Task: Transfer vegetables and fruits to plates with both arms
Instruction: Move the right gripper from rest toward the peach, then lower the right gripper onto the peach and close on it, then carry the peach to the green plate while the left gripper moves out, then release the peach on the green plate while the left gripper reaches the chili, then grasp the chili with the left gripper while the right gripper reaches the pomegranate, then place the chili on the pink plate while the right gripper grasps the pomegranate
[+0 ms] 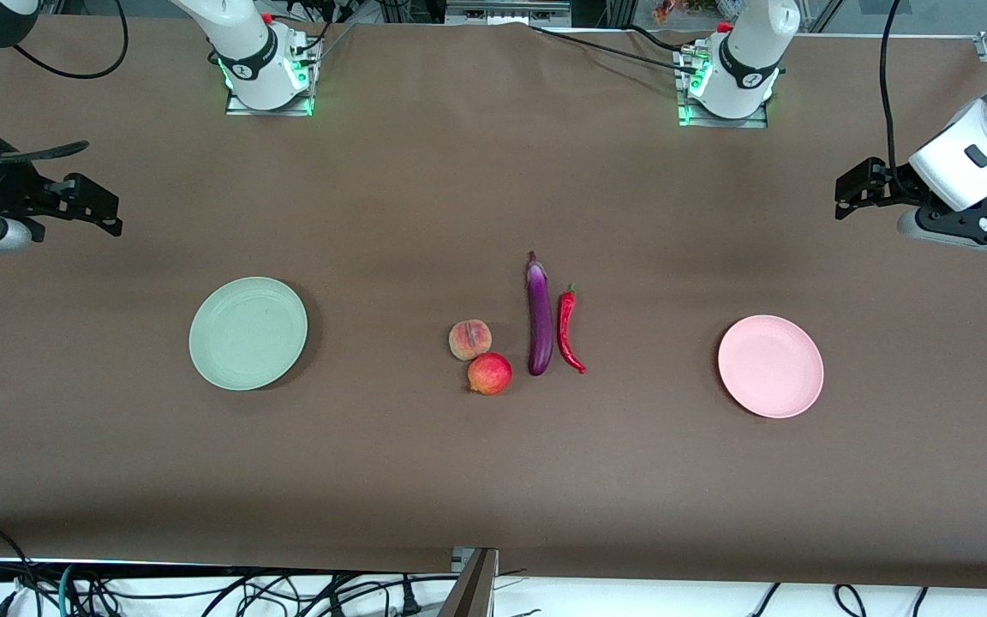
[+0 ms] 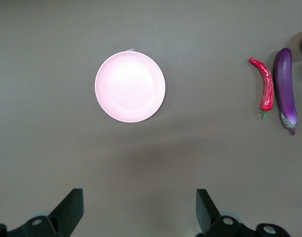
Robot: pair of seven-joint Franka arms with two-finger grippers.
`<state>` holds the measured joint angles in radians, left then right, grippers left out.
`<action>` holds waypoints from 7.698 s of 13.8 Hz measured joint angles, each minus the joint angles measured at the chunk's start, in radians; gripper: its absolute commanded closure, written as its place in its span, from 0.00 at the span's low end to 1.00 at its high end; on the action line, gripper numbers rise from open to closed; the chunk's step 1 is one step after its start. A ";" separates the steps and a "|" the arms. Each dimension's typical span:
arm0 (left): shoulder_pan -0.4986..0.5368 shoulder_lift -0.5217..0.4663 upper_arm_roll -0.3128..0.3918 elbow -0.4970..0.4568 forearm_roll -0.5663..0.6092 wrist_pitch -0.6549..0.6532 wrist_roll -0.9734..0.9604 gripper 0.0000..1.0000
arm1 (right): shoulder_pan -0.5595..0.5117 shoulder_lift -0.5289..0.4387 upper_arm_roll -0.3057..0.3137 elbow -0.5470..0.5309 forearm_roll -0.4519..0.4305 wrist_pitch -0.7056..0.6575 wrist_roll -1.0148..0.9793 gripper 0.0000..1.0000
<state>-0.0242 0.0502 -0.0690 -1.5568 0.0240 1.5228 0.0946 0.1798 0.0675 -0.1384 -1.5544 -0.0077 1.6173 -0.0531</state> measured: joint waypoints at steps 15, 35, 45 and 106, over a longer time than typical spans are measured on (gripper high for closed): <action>0.000 0.082 -0.001 0.004 0.000 -0.047 0.000 0.00 | 0.085 0.096 0.022 -0.010 0.081 0.081 0.179 0.00; -0.001 0.088 -0.001 0.022 0.001 -0.059 0.000 0.00 | 0.574 0.806 0.026 0.179 0.114 0.813 0.653 0.05; -0.001 0.155 -0.001 0.016 0.001 -0.150 0.000 0.00 | 0.426 0.665 -0.021 0.201 0.117 0.500 0.452 0.88; -0.147 0.630 0.161 -0.084 0.044 0.558 0.116 0.00 | 0.456 0.999 0.138 0.466 0.225 0.814 1.380 0.65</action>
<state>-0.1711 0.6805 0.0921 -1.6407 0.0681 2.0807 0.2105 0.6362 1.0667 -0.0006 -1.0888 0.2169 2.4317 1.3266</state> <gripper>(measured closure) 0.317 0.066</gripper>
